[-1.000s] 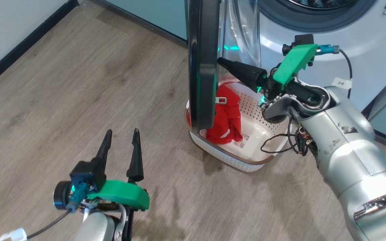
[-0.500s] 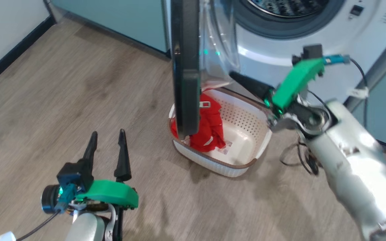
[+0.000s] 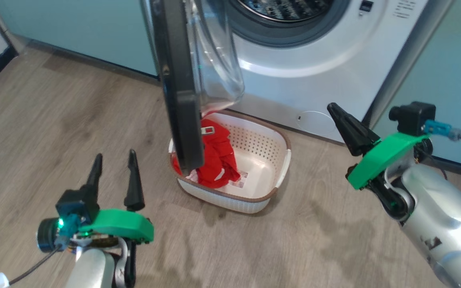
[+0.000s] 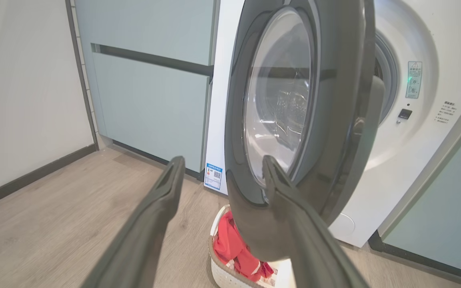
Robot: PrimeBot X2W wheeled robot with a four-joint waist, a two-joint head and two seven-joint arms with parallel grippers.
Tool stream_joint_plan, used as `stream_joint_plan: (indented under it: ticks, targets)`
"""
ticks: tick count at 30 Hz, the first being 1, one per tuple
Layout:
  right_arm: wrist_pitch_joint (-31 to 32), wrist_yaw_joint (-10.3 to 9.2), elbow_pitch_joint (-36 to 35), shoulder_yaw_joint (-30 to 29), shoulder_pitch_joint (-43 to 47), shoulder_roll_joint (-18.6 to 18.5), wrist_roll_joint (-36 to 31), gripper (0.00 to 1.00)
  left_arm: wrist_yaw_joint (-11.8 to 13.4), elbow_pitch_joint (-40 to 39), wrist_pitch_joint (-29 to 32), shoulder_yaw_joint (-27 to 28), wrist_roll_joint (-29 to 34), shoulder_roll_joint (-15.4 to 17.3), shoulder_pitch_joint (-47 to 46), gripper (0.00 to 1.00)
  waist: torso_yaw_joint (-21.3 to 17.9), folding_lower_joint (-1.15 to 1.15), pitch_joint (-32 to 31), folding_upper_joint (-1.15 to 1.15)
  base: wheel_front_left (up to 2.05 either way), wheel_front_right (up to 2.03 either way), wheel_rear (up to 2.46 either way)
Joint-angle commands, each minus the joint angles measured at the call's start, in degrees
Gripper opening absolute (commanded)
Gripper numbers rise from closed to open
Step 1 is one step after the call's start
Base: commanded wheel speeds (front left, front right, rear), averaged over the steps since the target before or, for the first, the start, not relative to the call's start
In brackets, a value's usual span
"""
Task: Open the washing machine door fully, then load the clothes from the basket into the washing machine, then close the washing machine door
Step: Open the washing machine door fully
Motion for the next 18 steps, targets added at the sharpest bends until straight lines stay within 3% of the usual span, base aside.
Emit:
stream_joint_plan:
  ticks: [1,5,10,15,18]
  targets:
    - [-1.35,0.01,-1.61,-1.86,0.36,0.11,-2.34,0.00,-0.13,-1.43,-0.55,2.37,1.07,0.54,-3.12,1.00,-1.00,0.00,-0.06,0.00,0.00,0.00,0.00]
    - [-2.04,0.01,-5.50,-12.44,4.53,2.75,-11.64,0.00,-0.58,-1.38,-0.55,3.21,1.89,0.54,-3.49,1.00,-2.22,0.00,-0.09,0.00,0.00,0.00,0.00]
    - [-2.07,0.01,-16.84,-26.93,14.64,10.47,-24.07,0.00,-1.18,-1.87,-0.55,3.96,2.12,0.54,-3.25,1.00,-3.20,0.00,-0.07,0.00,0.00,0.00,0.00]
    - [-2.08,0.01,-25.18,-33.36,23.24,16.35,-30.25,0.00,-2.20,-2.68,-0.55,3.75,3.12,0.54,-2.44,1.00,-3.34,0.00,-0.45,0.00,0.00,0.00,0.00]
    - [-2.08,0.01,-26.30,-34.07,25.58,17.24,-32.28,0.00,-2.36,-2.78,-0.55,3.65,3.32,0.54,-1.89,1.00,-3.32,0.00,-0.73,0.00,0.00,0.00,0.00]
